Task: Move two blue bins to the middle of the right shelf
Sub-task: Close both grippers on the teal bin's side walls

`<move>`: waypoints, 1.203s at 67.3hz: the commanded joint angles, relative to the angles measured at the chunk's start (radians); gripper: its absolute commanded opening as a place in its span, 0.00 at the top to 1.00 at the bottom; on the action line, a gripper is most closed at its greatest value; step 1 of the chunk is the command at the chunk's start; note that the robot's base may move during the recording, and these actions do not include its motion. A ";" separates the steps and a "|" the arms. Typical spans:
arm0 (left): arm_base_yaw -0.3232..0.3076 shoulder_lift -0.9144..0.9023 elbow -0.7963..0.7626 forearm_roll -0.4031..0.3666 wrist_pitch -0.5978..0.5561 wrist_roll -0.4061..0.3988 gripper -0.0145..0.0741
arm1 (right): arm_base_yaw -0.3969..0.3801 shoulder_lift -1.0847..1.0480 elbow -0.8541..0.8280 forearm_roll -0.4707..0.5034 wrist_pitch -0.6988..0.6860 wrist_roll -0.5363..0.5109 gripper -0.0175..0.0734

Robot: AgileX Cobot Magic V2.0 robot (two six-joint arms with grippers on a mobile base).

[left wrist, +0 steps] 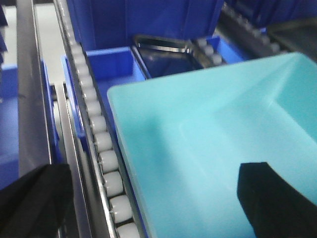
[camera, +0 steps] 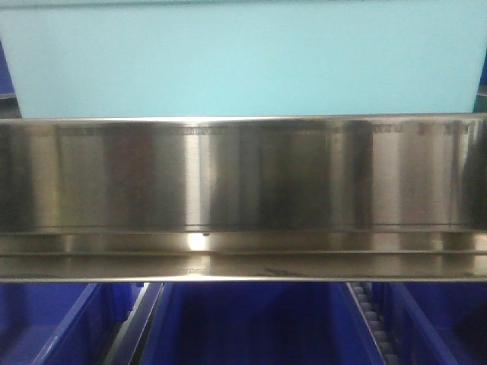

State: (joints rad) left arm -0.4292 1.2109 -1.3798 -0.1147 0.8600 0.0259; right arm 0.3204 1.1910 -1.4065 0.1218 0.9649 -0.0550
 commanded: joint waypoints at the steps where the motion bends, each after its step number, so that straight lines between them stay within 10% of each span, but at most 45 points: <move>1: -0.005 0.073 -0.073 -0.010 0.074 -0.010 0.22 | 0.002 0.095 -0.104 -0.004 0.118 0.034 0.18; 55: -0.003 0.488 -0.209 0.033 0.248 -0.066 0.23 | 0.002 0.497 -0.209 -0.006 0.181 0.093 0.20; 65: -0.003 0.490 -0.209 0.033 0.248 -0.089 0.33 | 0.002 0.518 -0.209 -0.006 0.192 0.093 0.42; 81: -0.003 0.490 -0.209 0.033 0.248 -0.089 0.88 | 0.002 0.522 -0.209 -0.006 0.205 0.096 0.99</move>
State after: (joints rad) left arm -0.4292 1.7057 -1.5801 -0.0786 1.1105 -0.0541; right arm 0.3227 1.7147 -1.6096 0.1410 1.1739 0.0324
